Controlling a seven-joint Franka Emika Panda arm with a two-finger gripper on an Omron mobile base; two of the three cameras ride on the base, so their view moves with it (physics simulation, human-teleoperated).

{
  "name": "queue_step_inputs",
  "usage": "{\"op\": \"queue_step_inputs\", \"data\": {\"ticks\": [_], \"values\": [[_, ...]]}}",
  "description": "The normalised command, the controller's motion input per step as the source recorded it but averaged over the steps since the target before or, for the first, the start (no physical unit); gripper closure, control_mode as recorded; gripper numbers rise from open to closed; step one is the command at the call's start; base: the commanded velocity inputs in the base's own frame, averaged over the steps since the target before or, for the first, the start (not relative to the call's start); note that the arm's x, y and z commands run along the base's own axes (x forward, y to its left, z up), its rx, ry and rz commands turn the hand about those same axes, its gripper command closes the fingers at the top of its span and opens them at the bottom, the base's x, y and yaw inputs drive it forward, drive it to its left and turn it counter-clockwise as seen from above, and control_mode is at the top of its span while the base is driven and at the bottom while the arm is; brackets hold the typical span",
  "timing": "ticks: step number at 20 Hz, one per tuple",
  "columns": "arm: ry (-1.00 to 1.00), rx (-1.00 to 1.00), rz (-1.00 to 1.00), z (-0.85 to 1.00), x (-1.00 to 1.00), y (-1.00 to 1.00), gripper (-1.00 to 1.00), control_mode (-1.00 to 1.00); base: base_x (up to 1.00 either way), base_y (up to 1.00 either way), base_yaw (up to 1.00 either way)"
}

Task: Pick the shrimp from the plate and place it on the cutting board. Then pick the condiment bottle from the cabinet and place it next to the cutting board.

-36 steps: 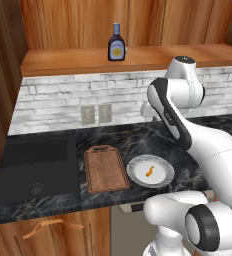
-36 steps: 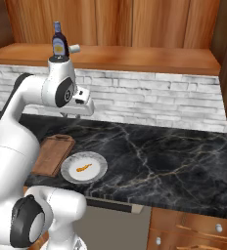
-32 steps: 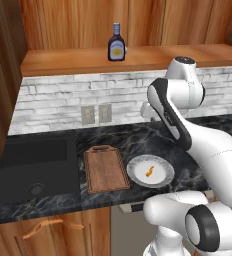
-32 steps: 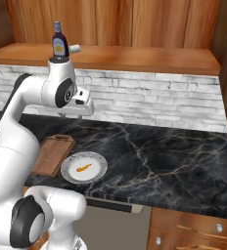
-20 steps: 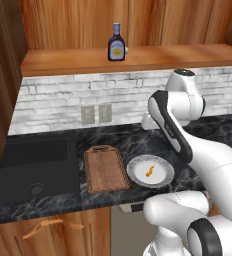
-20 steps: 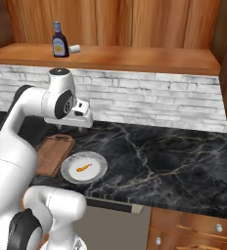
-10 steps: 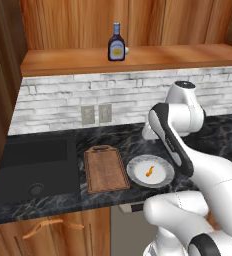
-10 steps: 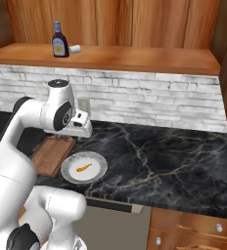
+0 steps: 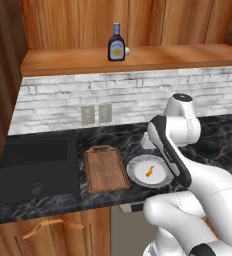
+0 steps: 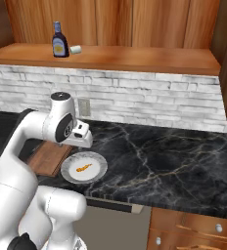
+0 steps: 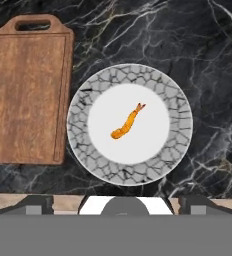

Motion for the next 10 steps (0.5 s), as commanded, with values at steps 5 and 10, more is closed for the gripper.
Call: {"op": "queue_step_inputs", "data": {"ticks": [5, 10], "values": [[0.01, 0.02, -0.04, -0.3, 0.0, 0.0, -1.0, -1.0, 0.0, 0.0, 0.0], [0.01, 0.02, -0.04, -0.28, -0.01, 0.0, -1.0, -1.0, 0.0, 0.0, 0.0]]}}
